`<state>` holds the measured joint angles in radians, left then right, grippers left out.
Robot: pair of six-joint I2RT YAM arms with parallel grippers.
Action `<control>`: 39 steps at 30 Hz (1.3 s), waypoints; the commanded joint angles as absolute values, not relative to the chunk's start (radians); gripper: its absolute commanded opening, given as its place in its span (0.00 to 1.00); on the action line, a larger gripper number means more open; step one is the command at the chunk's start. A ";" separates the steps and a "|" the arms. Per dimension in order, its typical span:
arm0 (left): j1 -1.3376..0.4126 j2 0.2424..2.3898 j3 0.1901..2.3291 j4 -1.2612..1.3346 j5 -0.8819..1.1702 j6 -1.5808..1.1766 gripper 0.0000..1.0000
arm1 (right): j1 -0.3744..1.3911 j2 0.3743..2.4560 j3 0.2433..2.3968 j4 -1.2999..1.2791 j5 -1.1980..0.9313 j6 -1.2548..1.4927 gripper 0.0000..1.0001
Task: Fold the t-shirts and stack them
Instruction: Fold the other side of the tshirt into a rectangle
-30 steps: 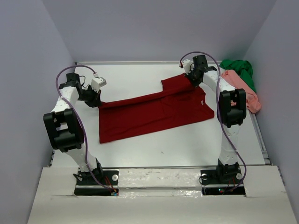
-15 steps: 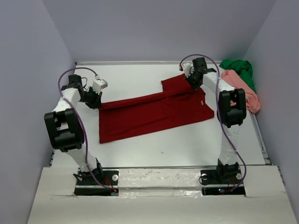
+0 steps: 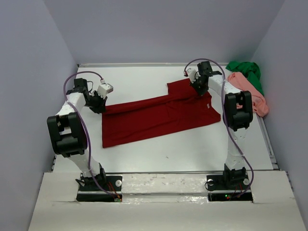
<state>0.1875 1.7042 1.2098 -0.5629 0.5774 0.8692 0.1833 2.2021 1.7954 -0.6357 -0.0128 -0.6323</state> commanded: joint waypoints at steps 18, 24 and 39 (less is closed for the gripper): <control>0.158 1.637 1.189 -0.528 0.531 0.841 0.00 | 0.195 2.234 1.953 -0.908 0.024 -0.684 0.97; 0.152 1.605 1.173 -0.528 0.512 0.847 0.00 | 0.195 2.120 1.907 -0.923 0.089 -0.713 0.98; 0.144 1.540 1.062 -0.446 0.371 0.831 0.32 | 0.195 1.985 1.848 -0.931 0.146 -0.726 1.00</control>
<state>0.1440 1.6161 1.0931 -0.4858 0.4389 0.8402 0.1848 2.0087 1.8435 -0.9138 0.1135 -0.7094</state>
